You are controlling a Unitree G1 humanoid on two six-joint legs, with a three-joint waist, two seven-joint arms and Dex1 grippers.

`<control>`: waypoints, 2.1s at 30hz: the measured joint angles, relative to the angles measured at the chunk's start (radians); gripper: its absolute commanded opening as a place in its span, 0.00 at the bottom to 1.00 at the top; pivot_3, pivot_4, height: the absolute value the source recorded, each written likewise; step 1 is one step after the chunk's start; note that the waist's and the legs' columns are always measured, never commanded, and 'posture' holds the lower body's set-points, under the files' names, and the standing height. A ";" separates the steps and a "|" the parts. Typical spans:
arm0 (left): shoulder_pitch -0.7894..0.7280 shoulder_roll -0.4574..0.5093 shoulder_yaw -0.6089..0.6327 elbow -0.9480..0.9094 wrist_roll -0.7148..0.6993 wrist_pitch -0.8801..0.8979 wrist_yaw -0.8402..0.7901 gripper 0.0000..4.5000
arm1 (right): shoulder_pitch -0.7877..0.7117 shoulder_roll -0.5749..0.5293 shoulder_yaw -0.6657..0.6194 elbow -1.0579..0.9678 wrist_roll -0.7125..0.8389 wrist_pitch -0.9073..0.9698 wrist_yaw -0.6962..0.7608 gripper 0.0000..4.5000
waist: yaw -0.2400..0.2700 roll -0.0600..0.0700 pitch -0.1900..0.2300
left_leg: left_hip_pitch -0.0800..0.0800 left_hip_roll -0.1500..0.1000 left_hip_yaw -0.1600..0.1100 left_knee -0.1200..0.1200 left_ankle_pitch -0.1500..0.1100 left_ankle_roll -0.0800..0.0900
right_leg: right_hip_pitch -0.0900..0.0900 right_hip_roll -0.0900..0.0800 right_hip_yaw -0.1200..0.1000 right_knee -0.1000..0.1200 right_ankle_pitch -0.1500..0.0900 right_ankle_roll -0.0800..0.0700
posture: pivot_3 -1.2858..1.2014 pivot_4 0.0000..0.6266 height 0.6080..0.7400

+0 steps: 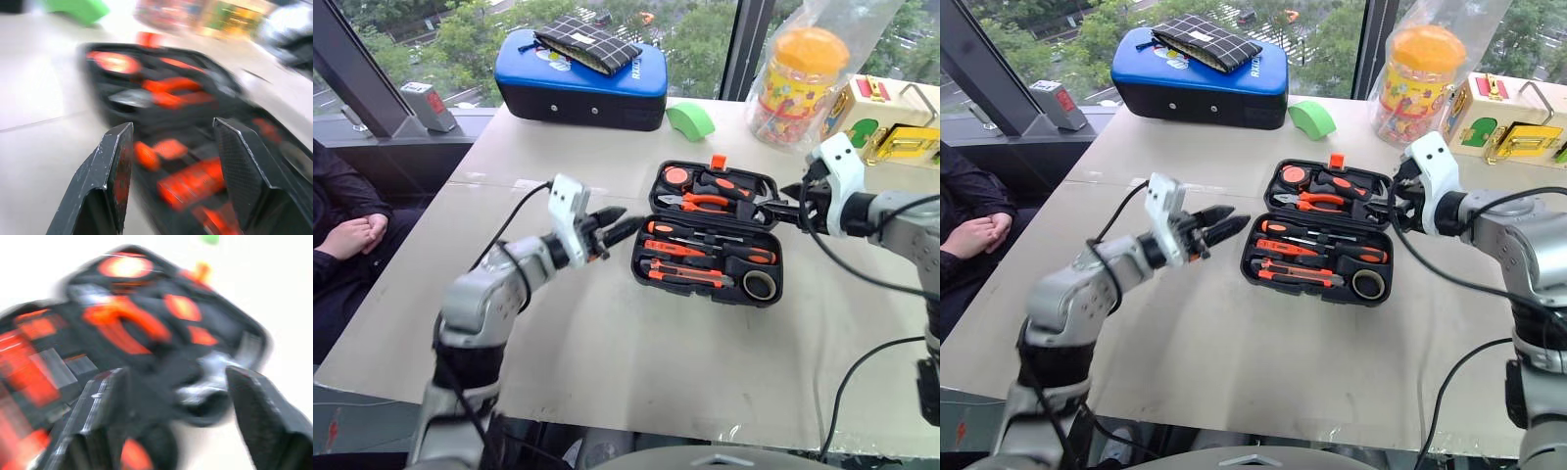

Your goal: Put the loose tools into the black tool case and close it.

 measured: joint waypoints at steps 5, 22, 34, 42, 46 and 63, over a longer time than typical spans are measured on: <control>-0.242 -0.039 -0.041 0.303 0.108 0.036 0.059 0.58 | -0.098 0.121 0.017 0.282 -0.088 -0.043 -0.114 0.65 | -0.008 0.000 0.000 | -0.002 -0.004 0.003 -0.002 0.004 -0.005 | -0.007 0.000 0.000 0.011 0.000 0.000 | 0.52 0.24 1.00; -0.665 -0.195 -0.104 1.226 0.397 -0.341 -0.117 0.29 | -0.261 0.182 -0.043 0.672 -0.134 -0.156 -0.156 0.36 | -0.008 0.000 0.000 | -0.011 -0.006 0.004 -0.002 0.006 -0.005 | -0.017 0.000 -0.003 0.013 0.000 0.001 | 0.52 0.24 1.00; -0.671 -0.173 -0.011 1.268 0.401 -0.321 -0.217 0.00 | -0.252 0.184 -0.070 0.626 -0.123 -0.088 -0.131 0.01 | -0.010 0.000 -0.001 | -0.012 -0.006 0.003 -0.002 0.006 -0.005 | -0.019 0.000 -0.004 0.014 0.000 0.001 | 0.52 0.24 1.00; -0.298 -0.094 -0.014 0.557 0.292 0.068 -0.296 0.00 | 0.010 0.191 -0.188 0.112 -0.005 0.200 -0.116 0.01 | -0.019 0.002 -0.003 | -0.015 -0.005 -0.007 -0.006 0.006 -0.005 | -0.022 -0.003 -0.003 0.019 0.000 0.001 | 0.52 0.24 1.00; -0.182 -0.077 -0.007 0.304 0.254 0.222 -0.257 0.00 | 0.097 0.195 -0.210 -0.052 0.017 0.259 -0.117 0.01 | -0.014 0.002 -0.003 | -0.015 -0.006 -0.008 -0.004 0.009 -0.009 | -0.020 -0.003 -0.002 0.018 0.000 0.001 | 0.52 0.24 1.00; -0.001 -0.067 -0.029 0.076 0.225 0.093 -0.221 0.00 | 0.277 0.194 -0.203 -0.168 0.026 -0.011 -0.069 0.01 | -0.003 0.002 -0.003 | -0.014 -0.008 -0.008 -0.002 0.014 -0.008 | -0.016 -0.002 0.001 0.013 0.000 0.001 | 0.52 0.24 1.00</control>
